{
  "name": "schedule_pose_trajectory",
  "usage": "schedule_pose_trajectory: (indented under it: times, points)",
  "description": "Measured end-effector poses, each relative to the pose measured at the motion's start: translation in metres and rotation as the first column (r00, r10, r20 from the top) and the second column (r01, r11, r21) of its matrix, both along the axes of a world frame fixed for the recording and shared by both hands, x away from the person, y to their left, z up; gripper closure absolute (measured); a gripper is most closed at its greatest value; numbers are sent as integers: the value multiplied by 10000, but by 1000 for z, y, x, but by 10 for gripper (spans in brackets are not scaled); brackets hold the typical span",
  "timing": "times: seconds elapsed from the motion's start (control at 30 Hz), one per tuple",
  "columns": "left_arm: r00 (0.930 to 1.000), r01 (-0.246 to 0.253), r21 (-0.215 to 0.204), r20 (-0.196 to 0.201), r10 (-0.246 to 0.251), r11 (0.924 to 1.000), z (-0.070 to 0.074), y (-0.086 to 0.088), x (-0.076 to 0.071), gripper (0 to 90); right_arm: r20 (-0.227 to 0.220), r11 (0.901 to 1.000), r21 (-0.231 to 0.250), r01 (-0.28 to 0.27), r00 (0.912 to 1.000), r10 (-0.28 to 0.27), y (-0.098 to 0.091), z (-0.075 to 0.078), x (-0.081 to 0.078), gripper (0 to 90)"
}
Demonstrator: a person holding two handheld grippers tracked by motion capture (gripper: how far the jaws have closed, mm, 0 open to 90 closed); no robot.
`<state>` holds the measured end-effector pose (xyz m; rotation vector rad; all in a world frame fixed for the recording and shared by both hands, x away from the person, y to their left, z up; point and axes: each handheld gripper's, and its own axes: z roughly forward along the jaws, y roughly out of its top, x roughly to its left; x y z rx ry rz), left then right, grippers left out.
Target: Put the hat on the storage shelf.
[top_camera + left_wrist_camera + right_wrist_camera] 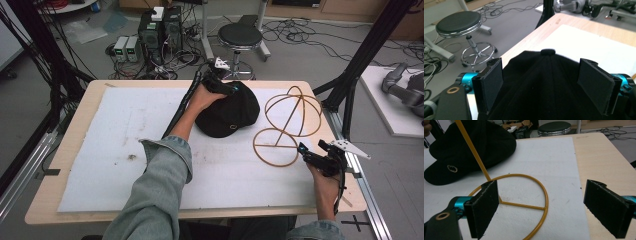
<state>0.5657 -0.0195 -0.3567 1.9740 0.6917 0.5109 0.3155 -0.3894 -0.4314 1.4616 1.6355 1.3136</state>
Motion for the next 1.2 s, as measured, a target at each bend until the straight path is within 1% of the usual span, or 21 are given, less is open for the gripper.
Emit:
schedule_pose_trajectory:
  times: [0.1, 0.13, 0.17, 0.2, 0.23, 0.27, 0.3, 0.43, 0.47, 0.5, 0.53, 0.6, 0.77, 0.8, 0.87, 0.9, 0.93, 1.07, 1.1, 1.13, 1.2]
  points:
    - [9999, -82, 45, -100, 82, 10000, -3, 0, 2, 215, 21, 10000, 28, 22, 10000, -22, 0, 0, 0, 127]
    - [9997, -80, 202, -222, 85, 9998, -6, 1, 3, 219, -1, 10000, 13, -4, 10000, 4, 0, 0, 0, 128]
    - [9997, -80, 202, -222, 85, 9998, -6, 1, 3, 225, 16, 10000, -2, -12, 10000, 12, 0, 0, 0, 127]
    - [9994, -81, 340, -340, 93, 9994, -9, 1, 4, 235, 45, 10000, -11, -37, 10000, 37, 0, 0, 0, 127]
    - [9994, -81, 340, -340, 93, 9994, -9, 1, 4, 242, 44, 10000, -4, -42, 10000, 42, 0, 0, 0, 127]
    - [9989, -70, 271, -463, 83, 9996, -11, 1, 3, 244, 47, 10000, -4, -45, 10000, 45, 0, 0, 0, 128]
    - [9990, 10, 414, -453, 9, 9991, -12, 0, 3, 250, 56, 10000, -11, -50, 10000, 50, 0, 0, 0, 127]
    - [9983, 18, 472, -588, 9, 9989, -15, -1, 3, 297, 44, 10000, 12, -29, 10000, 29, 0, 0, 0, 127]
    - [9982, 60, 542, -596, -28, 9985, -16, -1, 3, 325, 74, 10000, 10, -18, 10000, 18, 0, 0, 0, 127]
    - [9976, 170, 542, -673, -134, 9984, -16, -1, 3, 357, 101, 10000, -3, -21, 9999, 21, 0, 0, 0, 127]
    - [9976, 170, 542, -673, -134, 9984, -16, -1, 3, 396, 101, 10000, -3, -21, 9999, 21, 0, 0, 0, 127]
    - [9972, 272, 620, -710, -228, 9977, -17, 0, 3, 469, 17, 10000, -9, -6, 10000, 6, 0, 0, 0, 127]
    - [9967, 366, 825, -753, -304, 9959, -17, -2, 1, 589, -7, 10000, 3, 22, 10000, -22, 0, 0, 0, 127]
    - [9965, 416, 886, -761, -349, 9952, -17, -2, 0, 611, 47, 10000, 4, 20, 10000, -20, 0, 0, 0, 128]
    - [9962, 483, 922, -764, -413, 9946, -17, -2, 0, 679, 93, 10000, -23, 26, 10000, -26, -1, 0, 0, 128]
    - [9962, 519, 936, -753, -449, 9943, -17, -2, 0, 679, 93, 10000, -23, 26, 10000, -26, -1, 0, 0, 128]
    - [9961, 496, 911, -770, -426, 9946, -17, -2, -1, 718, -10, 10000, 3, 30, 10000, -30, 0, 0, 0, 128]
    - [9960, 544, 914, -754, -476, 9943, -15, 0, -2, 810, 4, 10000, -26, 6, 10000, -6, 0, 0, 0, 128]
    - [9960, 569, 799, -740, -510, 9952, -13, 1, -2, 829, -21, 10000, -4, 32, 10000, -32, -1, 0, 0, 128]
    - [9955, 605, 685, -770, -552, 9958, -12, 2, -3, 840, 27, 10000, -20, 18, 10000, -18, -1, 0, 0, 128]
    - [9951, 683, 762, -765, -624, 9947, -11, 3, -3, 848, 17, 10000, -33, 8, 10000, -7, -1, 0, 0, 128]
